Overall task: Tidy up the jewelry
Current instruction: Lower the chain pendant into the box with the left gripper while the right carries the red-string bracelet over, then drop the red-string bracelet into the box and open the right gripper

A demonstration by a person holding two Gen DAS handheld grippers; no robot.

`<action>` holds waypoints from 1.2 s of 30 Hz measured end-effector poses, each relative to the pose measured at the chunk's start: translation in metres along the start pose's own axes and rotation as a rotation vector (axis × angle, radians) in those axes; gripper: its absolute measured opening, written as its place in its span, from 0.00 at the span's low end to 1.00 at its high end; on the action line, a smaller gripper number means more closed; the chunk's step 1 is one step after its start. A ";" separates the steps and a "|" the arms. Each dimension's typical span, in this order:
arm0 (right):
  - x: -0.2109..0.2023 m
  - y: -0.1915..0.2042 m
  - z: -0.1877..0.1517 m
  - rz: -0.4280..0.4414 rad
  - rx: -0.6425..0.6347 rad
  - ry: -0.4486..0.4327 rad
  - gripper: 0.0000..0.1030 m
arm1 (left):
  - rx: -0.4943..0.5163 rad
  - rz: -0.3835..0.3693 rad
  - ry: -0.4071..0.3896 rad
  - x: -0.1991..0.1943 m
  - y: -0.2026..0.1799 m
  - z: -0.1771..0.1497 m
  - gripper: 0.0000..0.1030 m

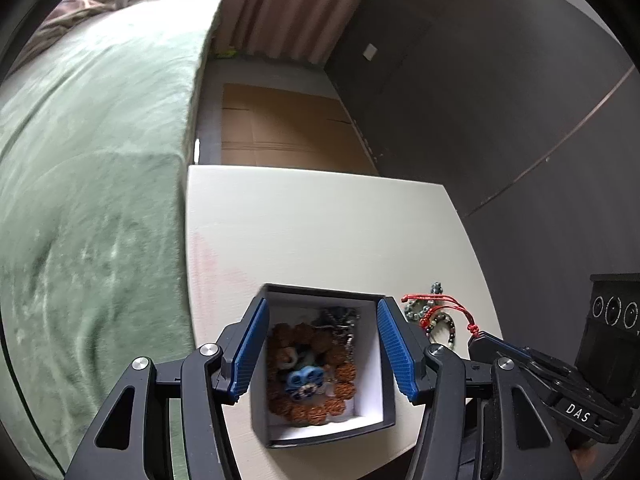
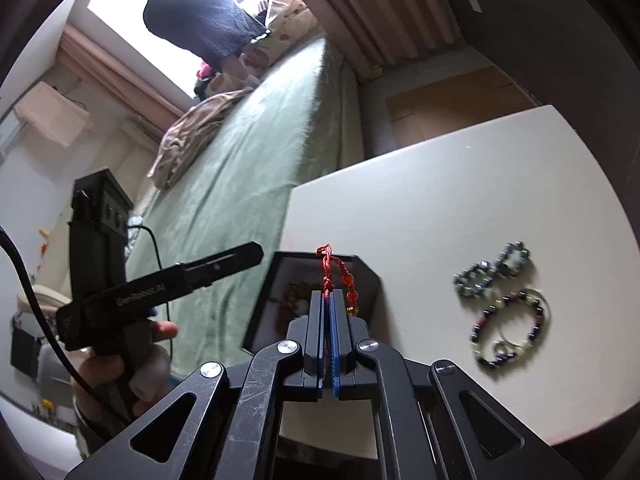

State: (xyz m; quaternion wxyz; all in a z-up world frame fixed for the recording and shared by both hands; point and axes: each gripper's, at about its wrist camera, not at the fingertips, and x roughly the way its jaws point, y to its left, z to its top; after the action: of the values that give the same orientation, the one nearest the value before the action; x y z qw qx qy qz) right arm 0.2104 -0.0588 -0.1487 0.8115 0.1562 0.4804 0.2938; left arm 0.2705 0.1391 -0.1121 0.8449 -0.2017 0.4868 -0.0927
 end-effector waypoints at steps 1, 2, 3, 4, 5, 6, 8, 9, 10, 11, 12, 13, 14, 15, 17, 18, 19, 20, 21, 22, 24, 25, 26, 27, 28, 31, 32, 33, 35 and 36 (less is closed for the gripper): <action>0.002 0.002 0.000 0.005 0.000 -0.002 0.04 | -0.005 0.001 -0.004 -0.002 0.003 0.000 0.56; 0.004 0.006 0.000 0.010 0.000 -0.004 0.04 | -0.010 0.003 -0.007 -0.004 0.006 -0.001 0.56; 0.006 0.007 0.001 0.011 0.000 -0.004 0.04 | -0.013 0.005 -0.010 -0.005 0.008 -0.001 0.56; 0.008 0.010 0.001 0.010 0.001 -0.004 0.04 | -0.017 0.005 -0.013 -0.008 0.010 -0.002 0.56; 0.010 0.010 0.001 0.010 0.003 -0.004 0.04 | -0.021 0.005 -0.015 -0.009 0.013 -0.002 0.56; 0.014 0.012 0.001 0.009 0.004 0.000 0.04 | -0.025 0.004 -0.017 -0.011 0.015 -0.003 0.56; 0.020 0.014 0.001 0.002 -0.001 0.008 0.04 | -0.030 0.006 -0.021 -0.013 0.017 -0.004 0.56; 0.024 0.016 0.000 -0.007 -0.009 0.016 0.04 | -0.032 0.006 -0.022 -0.015 0.019 -0.005 0.56; 0.028 0.017 0.001 -0.017 -0.018 0.030 0.04 | -0.033 0.005 -0.023 -0.016 0.020 -0.005 0.56; 0.031 0.016 0.001 -0.025 -0.017 0.042 0.07 | -0.036 0.002 -0.025 -0.018 0.021 -0.006 0.56; 0.034 0.016 0.002 -0.028 -0.010 0.058 0.11 | -0.038 -0.001 -0.026 -0.019 0.022 -0.007 0.56; 0.034 0.014 0.002 -0.023 -0.003 0.064 0.15 | -0.038 -0.004 -0.027 -0.020 0.022 -0.007 0.56; 0.033 0.012 0.002 -0.017 0.008 0.065 0.26 | -0.036 -0.005 -0.028 -0.019 0.021 -0.006 0.56; 0.030 0.011 0.001 -0.020 0.014 0.058 0.38 | -0.033 -0.005 -0.027 -0.016 0.021 -0.005 0.56; 0.023 0.009 0.001 -0.023 0.012 0.039 0.42 | -0.027 -0.004 -0.025 -0.015 0.018 -0.006 0.56; 0.018 0.008 0.001 -0.022 0.008 0.031 0.42 | -0.024 -0.005 -0.023 -0.013 0.017 -0.006 0.56; 0.014 0.007 0.001 -0.022 0.006 0.026 0.42 | -0.020 -0.007 -0.021 -0.012 0.014 -0.006 0.56; 0.010 0.006 0.001 -0.026 0.008 0.023 0.42 | -0.014 -0.009 -0.021 -0.011 0.010 -0.006 0.56; 0.008 0.004 0.001 -0.030 0.010 0.022 0.42 | -0.007 -0.011 -0.021 -0.011 0.007 -0.006 0.56; 0.005 0.001 0.000 -0.036 0.013 0.022 0.42 | 0.001 -0.015 -0.021 -0.010 0.003 -0.005 0.56; 0.001 -0.006 -0.001 -0.050 0.022 0.028 0.45 | 0.020 -0.018 -0.019 -0.007 -0.006 -0.005 0.56; -0.001 -0.009 -0.001 -0.058 0.029 0.029 0.47 | 0.028 -0.018 -0.016 -0.005 -0.011 -0.005 0.56; -0.005 -0.014 -0.001 -0.067 0.036 0.027 0.50 | 0.034 -0.019 -0.013 -0.003 -0.014 -0.005 0.56; -0.008 -0.020 0.000 -0.077 0.046 0.024 0.53 | 0.041 -0.021 -0.011 -0.001 -0.018 -0.006 0.56; -0.013 -0.027 0.000 -0.089 0.061 0.019 0.54 | 0.048 -0.022 -0.008 0.002 -0.023 -0.006 0.56; -0.026 -0.045 0.002 -0.105 0.103 0.009 0.56 | 0.074 -0.028 0.000 0.011 -0.038 -0.005 0.56; -0.030 -0.052 0.002 -0.112 0.117 0.004 0.57 | 0.081 -0.029 0.002 0.013 -0.041 -0.005 0.56; -0.034 -0.058 0.002 -0.119 0.128 0.000 0.57 | 0.091 -0.030 0.005 0.016 -0.046 -0.005 0.56; -0.040 -0.068 0.002 -0.133 0.149 -0.005 0.57 | 0.105 -0.033 0.012 0.021 -0.055 -0.005 0.56; -0.044 -0.074 0.001 -0.140 0.159 -0.007 0.57 | 0.112 -0.035 0.016 0.024 -0.059 -0.006 0.56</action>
State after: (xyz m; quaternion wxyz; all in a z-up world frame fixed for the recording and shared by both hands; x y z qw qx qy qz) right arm 0.2195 -0.1438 -0.1575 0.8167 0.1873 0.5092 0.1967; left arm 0.2802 0.0763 -0.1080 0.8490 -0.1620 0.4841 -0.1362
